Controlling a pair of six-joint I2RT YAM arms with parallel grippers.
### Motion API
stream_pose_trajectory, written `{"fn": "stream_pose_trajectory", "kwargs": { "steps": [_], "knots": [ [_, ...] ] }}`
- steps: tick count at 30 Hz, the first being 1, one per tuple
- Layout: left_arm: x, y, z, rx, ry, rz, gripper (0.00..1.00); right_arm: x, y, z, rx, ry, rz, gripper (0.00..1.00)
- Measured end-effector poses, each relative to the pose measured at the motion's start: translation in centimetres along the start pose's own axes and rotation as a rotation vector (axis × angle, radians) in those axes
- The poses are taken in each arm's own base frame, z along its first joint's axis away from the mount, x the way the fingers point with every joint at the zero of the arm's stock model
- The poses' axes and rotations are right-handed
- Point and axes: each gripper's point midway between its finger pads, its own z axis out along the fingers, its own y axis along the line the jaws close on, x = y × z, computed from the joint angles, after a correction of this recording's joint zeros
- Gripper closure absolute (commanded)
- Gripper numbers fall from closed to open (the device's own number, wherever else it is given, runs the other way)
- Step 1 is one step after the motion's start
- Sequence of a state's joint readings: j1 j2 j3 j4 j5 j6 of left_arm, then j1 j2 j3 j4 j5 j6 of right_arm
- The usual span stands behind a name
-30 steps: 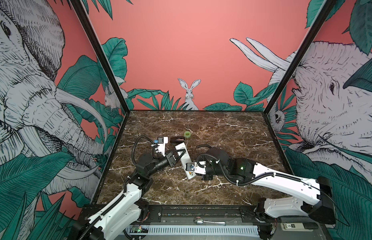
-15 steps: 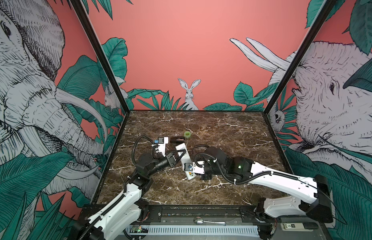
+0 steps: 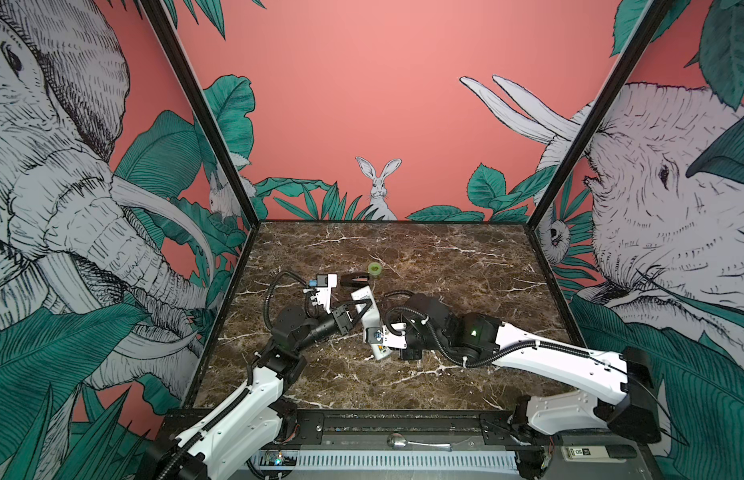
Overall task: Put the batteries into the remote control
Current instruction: 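Push the battery fully into the compartment with the right gripper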
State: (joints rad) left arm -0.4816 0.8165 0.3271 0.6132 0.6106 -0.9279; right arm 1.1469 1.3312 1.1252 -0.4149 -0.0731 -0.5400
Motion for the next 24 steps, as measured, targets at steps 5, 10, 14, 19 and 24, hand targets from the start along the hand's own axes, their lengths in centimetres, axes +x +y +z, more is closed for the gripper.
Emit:
{"fn": "stream_pose_trajectory", "kwargs": {
  "steps": [5, 10, 14, 19, 24],
  "knots": [
    [0.01, 0.01, 0.0, 0.0, 0.0, 0.0, 1.0, 0.03, 0.14, 0.26, -0.011, 0.005, -0.007, 0.81],
    [0.01, 0.01, 0.0, 0.0, 0.0, 0.001, 1.0, -0.11, 0.1, 0.34, -0.016, 0.007, -0.011, 0.82],
    [0.01, 0.02, 0.0, -0.001, 0.0, 0.001, 1.0, -0.07, 0.16, 0.46, -0.02, 0.009, -0.011, 0.82],
    [0.0, 0.04, 0.0, -0.002, 0.0, 0.004, 1.0, -0.1, 0.17, 0.73, -0.025, 0.013, -0.012, 0.83],
    [0.06, 0.26, 0.0, -0.011, 0.001, 0.002, 1.0, -0.02, 0.2, 1.0, -0.03, 0.021, -0.013, 0.83]
  ]
}}
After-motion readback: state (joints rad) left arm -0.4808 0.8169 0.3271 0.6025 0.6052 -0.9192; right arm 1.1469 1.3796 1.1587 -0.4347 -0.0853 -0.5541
